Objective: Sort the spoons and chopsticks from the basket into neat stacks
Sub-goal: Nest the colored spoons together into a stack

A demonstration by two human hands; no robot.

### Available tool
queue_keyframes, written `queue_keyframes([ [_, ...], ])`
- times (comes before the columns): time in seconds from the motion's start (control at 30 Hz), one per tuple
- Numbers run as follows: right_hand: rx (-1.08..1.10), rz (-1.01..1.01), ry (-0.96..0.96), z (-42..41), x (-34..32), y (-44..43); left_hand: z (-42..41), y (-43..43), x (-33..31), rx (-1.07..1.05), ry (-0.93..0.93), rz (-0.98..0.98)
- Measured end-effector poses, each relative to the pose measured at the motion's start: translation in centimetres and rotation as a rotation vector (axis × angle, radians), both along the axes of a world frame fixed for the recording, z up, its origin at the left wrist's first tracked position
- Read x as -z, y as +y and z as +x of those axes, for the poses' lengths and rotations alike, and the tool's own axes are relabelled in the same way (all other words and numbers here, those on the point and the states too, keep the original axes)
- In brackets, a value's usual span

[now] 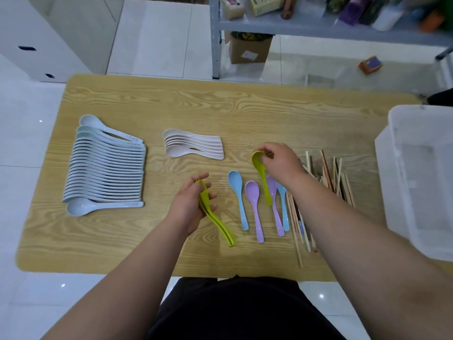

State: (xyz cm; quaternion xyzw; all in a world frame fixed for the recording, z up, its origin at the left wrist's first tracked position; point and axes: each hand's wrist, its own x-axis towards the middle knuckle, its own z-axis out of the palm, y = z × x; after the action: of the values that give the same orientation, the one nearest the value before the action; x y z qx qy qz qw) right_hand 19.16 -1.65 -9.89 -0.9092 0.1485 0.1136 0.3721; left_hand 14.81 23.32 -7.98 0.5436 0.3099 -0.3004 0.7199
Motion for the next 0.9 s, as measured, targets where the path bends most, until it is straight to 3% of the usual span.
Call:
queue_keyframes([
  [0.17, 0.109, 0.145, -0.194, -2.1, -6.2, 1.7, 0.6, 0.6, -1.6, 0.057, -0.068, -0.078],
  [0.27, 0.217, 0.473, -0.099, -4.1, -8.2, 5.0, 0.9, 0.6, -2.8, 0.112, -0.092, -0.121],
  [0.43, 0.298, 0.669, -0.008, -7.3, -7.5, 10.1, 0.3, 0.4, -4.6, 0.264, -0.144, -0.202],
  [0.67, 0.298, 0.423, -0.075, -8.5, -6.4, 11.3, -0.4, 0.5, -5.0, 0.345, -0.149, -0.278],
  [0.9, 0.294, 0.423, 0.022, -8.6, -4.8, 10.4, -0.6, 0.2, -3.7, 0.329, -0.132, -0.205],
])
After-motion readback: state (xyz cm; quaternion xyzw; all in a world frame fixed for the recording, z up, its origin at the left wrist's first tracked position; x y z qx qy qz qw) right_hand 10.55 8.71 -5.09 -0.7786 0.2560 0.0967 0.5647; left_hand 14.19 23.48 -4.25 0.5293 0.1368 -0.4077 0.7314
